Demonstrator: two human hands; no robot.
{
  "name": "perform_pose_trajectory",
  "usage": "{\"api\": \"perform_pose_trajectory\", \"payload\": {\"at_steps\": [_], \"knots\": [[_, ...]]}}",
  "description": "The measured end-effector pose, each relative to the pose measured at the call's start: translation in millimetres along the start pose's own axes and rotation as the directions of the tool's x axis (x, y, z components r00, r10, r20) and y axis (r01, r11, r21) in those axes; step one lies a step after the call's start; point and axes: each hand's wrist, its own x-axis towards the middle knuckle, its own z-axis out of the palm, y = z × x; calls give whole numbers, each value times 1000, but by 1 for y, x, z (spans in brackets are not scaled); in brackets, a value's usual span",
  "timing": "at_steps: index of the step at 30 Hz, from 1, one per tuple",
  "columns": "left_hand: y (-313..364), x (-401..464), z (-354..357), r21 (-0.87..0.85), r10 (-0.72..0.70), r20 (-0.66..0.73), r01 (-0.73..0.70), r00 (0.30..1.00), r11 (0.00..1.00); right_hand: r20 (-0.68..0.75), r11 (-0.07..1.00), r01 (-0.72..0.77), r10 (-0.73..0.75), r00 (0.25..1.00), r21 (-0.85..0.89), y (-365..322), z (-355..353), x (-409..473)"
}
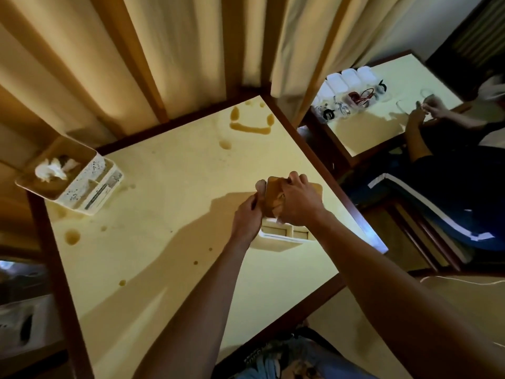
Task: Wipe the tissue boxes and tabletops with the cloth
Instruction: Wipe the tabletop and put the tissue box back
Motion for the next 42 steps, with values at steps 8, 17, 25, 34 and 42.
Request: {"api": "perform_pose_trajectory", "payload": {"at_steps": [8,17,25,34,42], "knots": [[72,-9,0,-541,-22,14,26,1000,841,14,907,-2,-5,1000,420,29,-22,-3],[130,-33,104,-523,-61,12,58,998,850,65,-28,-62,85,994,998,141,-54,-31],[161,-39,213,-386,80,19,-67,997,920,24,-31,-28,-108,994,999,247,-76,-48],[171,-35,220,-675,14,-77,-62,997,736,-15,315,134,-355,935,940,239,-106,-23],[182,-4,185,-688,38,-54,-65,998,722,-44,536,252,-369,928,806,216,-124,28]]}}
